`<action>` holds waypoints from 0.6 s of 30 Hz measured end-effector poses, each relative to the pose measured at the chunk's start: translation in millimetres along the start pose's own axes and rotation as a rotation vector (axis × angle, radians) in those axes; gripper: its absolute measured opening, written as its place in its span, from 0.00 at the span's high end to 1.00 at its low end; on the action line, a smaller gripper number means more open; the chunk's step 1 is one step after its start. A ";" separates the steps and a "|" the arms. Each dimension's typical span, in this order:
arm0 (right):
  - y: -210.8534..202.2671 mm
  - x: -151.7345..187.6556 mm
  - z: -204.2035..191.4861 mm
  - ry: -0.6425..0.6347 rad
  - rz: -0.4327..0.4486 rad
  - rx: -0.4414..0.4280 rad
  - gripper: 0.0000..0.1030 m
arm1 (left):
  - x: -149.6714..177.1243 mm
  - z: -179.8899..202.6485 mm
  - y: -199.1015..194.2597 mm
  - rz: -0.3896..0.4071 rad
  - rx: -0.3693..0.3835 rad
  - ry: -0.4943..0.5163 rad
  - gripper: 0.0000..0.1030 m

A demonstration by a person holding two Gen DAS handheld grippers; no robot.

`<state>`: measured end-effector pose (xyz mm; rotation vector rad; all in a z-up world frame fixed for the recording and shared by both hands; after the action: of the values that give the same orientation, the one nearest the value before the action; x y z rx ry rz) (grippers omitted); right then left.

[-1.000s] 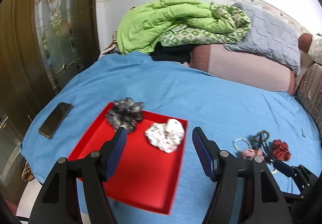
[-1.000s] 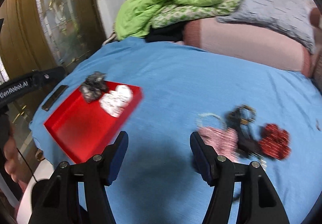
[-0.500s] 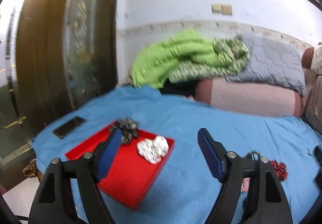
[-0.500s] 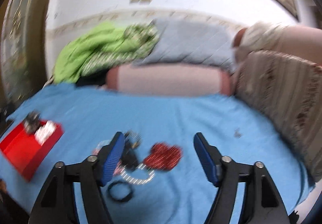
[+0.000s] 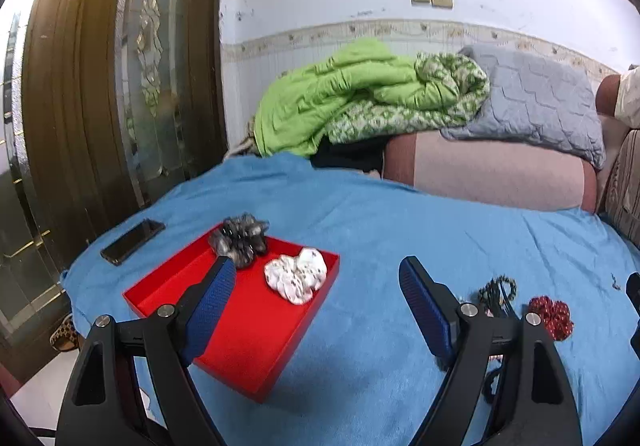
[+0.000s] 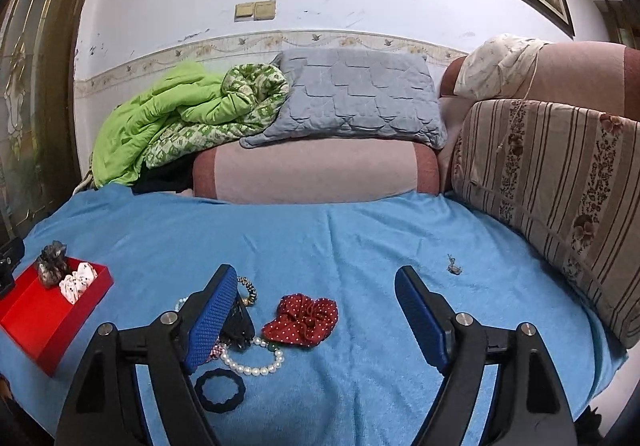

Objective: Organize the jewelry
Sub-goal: 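Move both open tools back toward the remaining accessories, then grasp the pink plaid scrunchie with the left tool while the right tool grasps the red polka-dot scrunchie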

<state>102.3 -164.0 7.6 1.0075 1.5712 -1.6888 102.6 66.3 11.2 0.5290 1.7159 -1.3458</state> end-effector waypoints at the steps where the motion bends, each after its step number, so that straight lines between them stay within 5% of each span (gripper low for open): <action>1: 0.9 1.7 0.2 0.000 -0.003 0.001 0.14 | 1.1 1.4 3.7 -0.026 0.012 0.009 0.19; 18: 75.5 48.1 38.9 0.010 -0.317 -0.064 0.12 | 42.4 82.2 70.7 -0.367 0.235 0.249 0.19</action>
<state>136.3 -207.7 -72.8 0.7656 1.8562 -1.8278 164.1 5.6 -66.8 0.5490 1.9336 -1.8219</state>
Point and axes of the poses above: each gripper's, at about its wrist camera, not at the fingertips, and y roughly the way its jaws point, z to its right, x to its underside, the point moved 3 cm from there along y, roughly the way its jaws point, and after that the axes turned 10 degrees about -z, right-handed, at the moved point
